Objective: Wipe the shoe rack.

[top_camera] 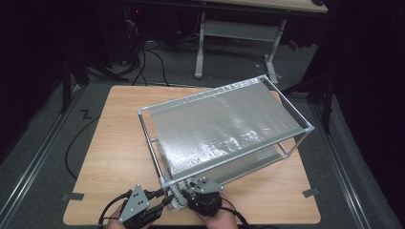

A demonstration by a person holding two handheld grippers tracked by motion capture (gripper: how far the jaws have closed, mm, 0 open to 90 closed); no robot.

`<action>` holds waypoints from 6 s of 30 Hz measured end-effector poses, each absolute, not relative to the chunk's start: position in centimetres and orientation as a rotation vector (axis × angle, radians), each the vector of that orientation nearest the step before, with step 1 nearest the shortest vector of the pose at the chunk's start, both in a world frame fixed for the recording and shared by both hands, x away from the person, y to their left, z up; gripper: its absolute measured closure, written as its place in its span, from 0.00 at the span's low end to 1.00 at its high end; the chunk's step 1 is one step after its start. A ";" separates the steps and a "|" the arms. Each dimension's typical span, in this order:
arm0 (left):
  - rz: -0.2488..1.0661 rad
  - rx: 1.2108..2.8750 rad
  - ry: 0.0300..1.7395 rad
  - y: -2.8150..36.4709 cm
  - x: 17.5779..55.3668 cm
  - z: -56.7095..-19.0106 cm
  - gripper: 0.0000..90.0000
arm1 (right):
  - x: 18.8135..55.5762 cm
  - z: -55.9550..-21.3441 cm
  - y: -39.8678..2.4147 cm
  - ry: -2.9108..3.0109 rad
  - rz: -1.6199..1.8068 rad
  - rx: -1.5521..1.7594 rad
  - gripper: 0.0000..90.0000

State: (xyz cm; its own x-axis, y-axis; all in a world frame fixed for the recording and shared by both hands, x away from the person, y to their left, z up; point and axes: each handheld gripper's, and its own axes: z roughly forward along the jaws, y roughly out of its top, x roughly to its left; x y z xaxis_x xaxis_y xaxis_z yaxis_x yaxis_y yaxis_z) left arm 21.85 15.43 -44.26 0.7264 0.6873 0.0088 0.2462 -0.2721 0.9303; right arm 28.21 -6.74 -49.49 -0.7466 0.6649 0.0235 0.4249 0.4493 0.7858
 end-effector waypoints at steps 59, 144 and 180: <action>0.523 1.823 0.767 17.5 23.3 -44.4 0.89 | 34.9 -49.8 -23.1 2.134 0.973 1.267 0.79; 0.523 1.823 0.774 17.4 23.3 -44.6 0.89 | 29.9 -50.2 -7.0 2.395 1.143 0.921 0.78; 0.521 1.818 0.776 17.4 23.3 -44.6 0.89 | 29.2 -50.0 -5.8 2.407 1.099 0.849 0.76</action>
State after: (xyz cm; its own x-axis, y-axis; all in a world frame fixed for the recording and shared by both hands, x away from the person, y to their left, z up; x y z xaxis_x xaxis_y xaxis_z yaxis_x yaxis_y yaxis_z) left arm 23.30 17.36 -44.61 0.6956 0.7184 -0.0078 0.2650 -0.2465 0.9322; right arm 29.20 -5.81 -50.04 -0.7543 0.6523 -0.0739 0.3713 0.5168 0.7714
